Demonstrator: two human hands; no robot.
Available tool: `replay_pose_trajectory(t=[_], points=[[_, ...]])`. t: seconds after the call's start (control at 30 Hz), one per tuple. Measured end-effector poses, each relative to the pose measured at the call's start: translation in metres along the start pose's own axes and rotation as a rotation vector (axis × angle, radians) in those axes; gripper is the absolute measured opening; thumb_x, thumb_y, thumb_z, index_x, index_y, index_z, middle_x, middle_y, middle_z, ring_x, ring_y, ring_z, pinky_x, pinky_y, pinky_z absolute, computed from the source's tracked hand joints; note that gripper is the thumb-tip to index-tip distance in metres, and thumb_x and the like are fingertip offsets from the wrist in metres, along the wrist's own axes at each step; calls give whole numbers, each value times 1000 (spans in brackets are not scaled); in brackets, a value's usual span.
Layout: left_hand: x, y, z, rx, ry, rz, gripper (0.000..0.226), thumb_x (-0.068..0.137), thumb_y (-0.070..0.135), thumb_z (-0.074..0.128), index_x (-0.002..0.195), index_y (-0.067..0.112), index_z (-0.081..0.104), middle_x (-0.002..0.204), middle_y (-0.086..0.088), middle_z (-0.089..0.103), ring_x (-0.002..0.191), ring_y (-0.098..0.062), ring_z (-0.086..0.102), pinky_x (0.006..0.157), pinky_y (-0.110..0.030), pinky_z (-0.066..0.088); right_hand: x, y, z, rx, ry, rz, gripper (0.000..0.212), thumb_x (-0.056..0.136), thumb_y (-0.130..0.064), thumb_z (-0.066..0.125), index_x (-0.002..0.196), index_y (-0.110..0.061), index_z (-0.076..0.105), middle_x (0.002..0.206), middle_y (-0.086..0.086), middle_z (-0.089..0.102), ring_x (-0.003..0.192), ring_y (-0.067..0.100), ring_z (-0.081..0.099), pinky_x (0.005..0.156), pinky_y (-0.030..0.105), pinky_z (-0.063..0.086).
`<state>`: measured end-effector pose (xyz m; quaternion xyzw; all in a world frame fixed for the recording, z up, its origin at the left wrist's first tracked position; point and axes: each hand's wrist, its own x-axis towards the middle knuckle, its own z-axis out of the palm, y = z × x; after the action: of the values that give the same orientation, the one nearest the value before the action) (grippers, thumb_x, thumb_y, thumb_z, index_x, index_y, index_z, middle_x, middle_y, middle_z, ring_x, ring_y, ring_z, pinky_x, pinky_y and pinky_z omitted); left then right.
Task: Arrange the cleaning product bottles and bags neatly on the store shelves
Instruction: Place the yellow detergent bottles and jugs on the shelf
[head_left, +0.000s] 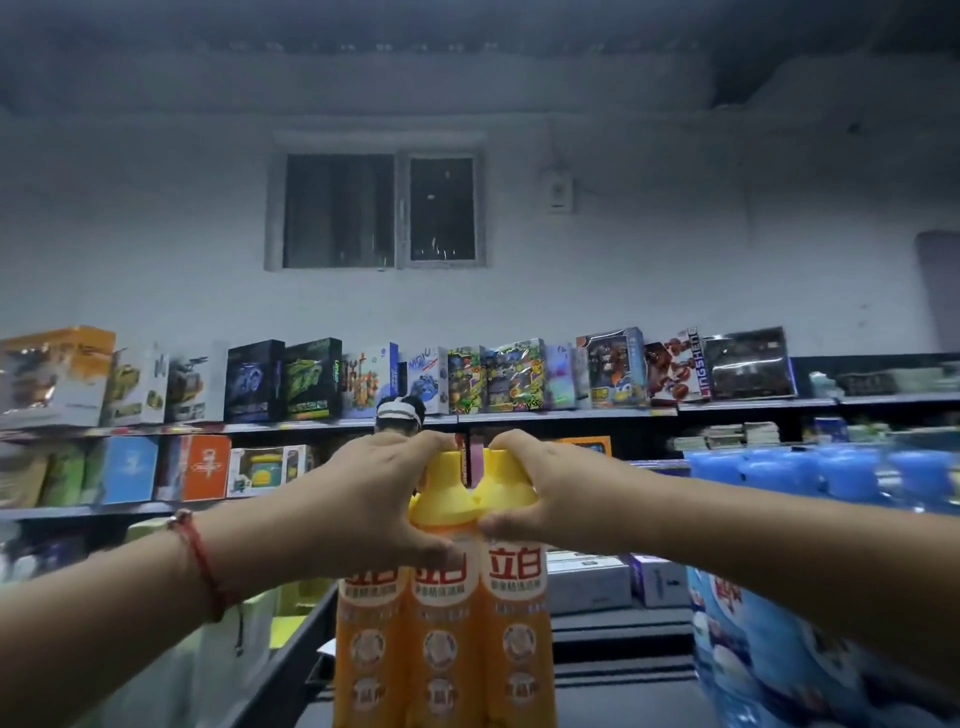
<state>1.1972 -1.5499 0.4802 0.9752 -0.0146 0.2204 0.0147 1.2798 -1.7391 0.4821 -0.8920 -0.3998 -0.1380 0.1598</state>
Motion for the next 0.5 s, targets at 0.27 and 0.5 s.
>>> replay_pose_trajectory(t=[0.27,0.5], points=[[5,-1,2,-168,-53,-23,90,72,42,84,144,44,30,133,11,49,108,-13,59,82,-31,62,8,15,-9,102,-113,-46,75,89,-42,72,149,-32,30,120,-1,62,97,15,64,75,25,56],[2,6,-4,-354,-77,-27,81,71,28,88,136,40,40,121,5,58,95,-21,70,78,-44,64,8,27,-10,97,-107,-17,58,90,-39,70,138,-27,39,103,-1,67,89,16,69,74,30,62]])
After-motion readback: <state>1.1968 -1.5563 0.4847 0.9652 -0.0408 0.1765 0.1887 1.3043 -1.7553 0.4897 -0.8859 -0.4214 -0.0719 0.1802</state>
